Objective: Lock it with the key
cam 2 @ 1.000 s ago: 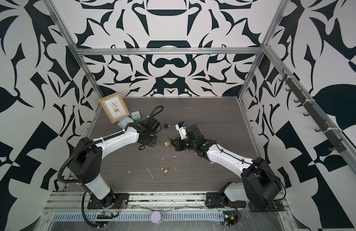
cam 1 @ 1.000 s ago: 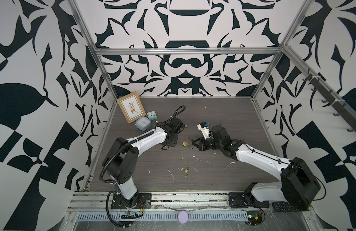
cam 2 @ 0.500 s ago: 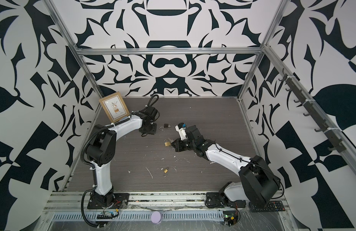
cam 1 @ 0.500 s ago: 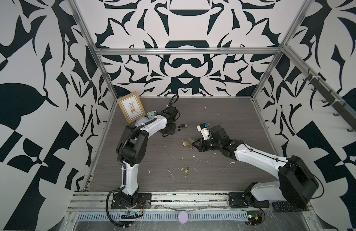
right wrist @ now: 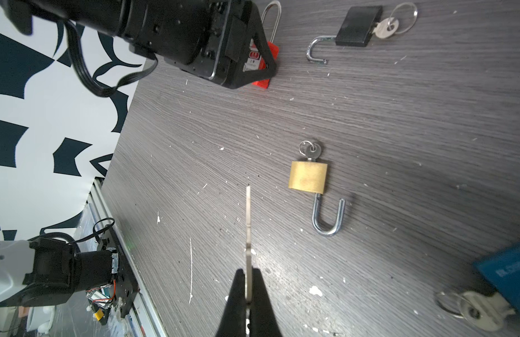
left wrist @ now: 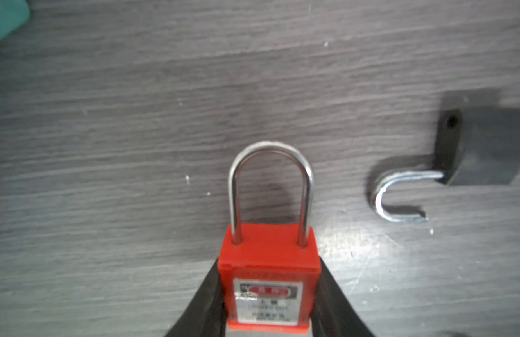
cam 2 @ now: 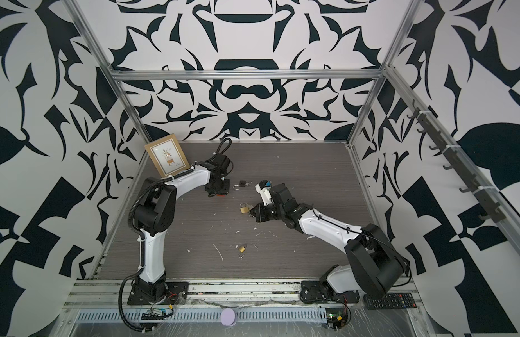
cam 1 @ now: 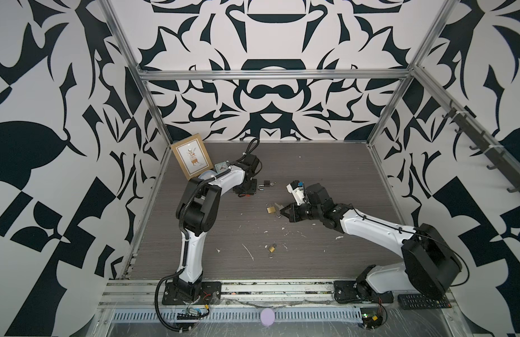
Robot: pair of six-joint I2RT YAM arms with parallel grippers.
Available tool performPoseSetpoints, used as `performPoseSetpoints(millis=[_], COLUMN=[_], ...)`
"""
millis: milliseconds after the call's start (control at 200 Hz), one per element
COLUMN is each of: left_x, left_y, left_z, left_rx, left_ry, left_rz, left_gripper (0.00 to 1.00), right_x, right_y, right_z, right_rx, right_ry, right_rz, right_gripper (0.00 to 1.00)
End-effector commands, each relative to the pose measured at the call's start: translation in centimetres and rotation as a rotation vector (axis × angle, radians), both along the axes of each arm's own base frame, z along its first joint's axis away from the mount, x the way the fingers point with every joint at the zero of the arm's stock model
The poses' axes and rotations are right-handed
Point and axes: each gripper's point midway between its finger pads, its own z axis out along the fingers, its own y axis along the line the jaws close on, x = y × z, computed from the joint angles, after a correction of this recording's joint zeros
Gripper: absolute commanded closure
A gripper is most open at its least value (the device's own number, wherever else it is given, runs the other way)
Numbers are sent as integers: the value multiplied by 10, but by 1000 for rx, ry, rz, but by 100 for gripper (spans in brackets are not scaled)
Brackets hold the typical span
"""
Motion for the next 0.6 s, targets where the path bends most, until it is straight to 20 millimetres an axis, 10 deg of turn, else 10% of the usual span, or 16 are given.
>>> performPoseSetpoints(millis=[0, 290, 595], left_x=[1, 3, 7], left_y=[3, 5, 6], left_z=[-6, -9, -12], left_rx=[1, -2, 9], left_ry=[26, 32, 45], left_rz=[21, 32, 12], left_gripper=[87, 64, 64], right_x=[8, 8, 6], right_y=[7, 9, 8], right_z=[22, 24, 24], right_rx=[41, 42, 46], right_ry=[-60, -60, -63], right_rz=[15, 28, 21], right_gripper=[100, 100, 100])
